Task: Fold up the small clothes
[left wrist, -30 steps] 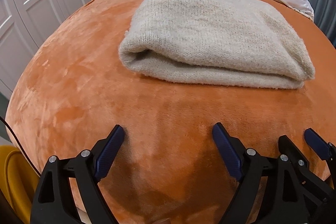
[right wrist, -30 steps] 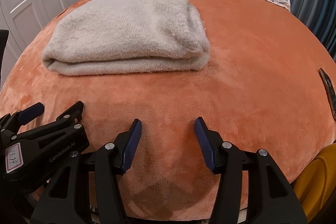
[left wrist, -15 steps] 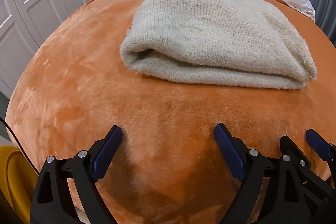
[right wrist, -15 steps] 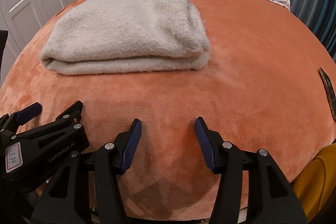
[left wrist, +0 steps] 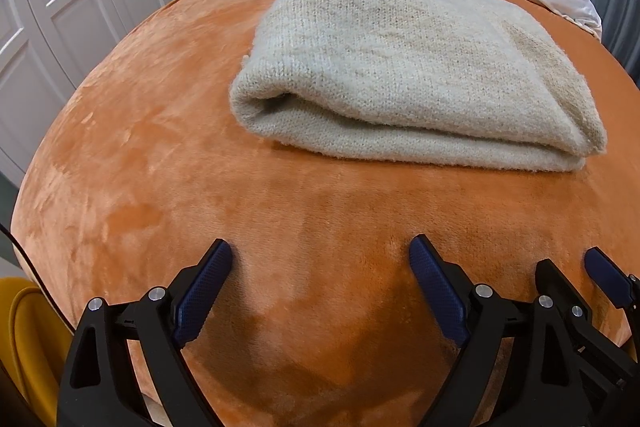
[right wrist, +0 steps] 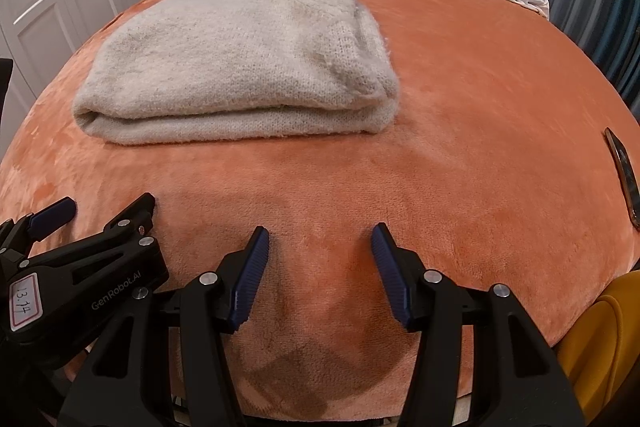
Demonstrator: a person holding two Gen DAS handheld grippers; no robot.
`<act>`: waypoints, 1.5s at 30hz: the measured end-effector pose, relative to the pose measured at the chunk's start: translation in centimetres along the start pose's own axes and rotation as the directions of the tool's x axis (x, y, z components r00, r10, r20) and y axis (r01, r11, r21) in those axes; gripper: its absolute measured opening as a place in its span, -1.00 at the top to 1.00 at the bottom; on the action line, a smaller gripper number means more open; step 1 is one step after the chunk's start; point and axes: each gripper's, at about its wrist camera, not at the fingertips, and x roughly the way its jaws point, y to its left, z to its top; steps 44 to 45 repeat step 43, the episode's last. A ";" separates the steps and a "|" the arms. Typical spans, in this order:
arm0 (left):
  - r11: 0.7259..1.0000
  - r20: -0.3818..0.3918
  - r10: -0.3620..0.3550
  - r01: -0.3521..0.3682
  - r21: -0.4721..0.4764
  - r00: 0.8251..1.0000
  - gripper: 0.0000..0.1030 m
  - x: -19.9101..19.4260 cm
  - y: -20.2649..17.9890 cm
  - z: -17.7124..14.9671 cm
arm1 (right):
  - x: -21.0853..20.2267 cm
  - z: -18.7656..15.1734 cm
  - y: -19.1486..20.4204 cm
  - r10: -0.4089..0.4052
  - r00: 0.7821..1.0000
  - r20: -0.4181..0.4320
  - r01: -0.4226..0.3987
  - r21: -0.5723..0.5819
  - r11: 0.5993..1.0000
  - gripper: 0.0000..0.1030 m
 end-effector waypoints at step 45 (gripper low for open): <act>1.000 -0.001 0.003 -0.003 -0.001 1.000 -0.71 -0.1 0.3 0.0 | 0.1 0.0 -0.1 -0.006 1.000 0.001 0.006 0.005 1.000 0.00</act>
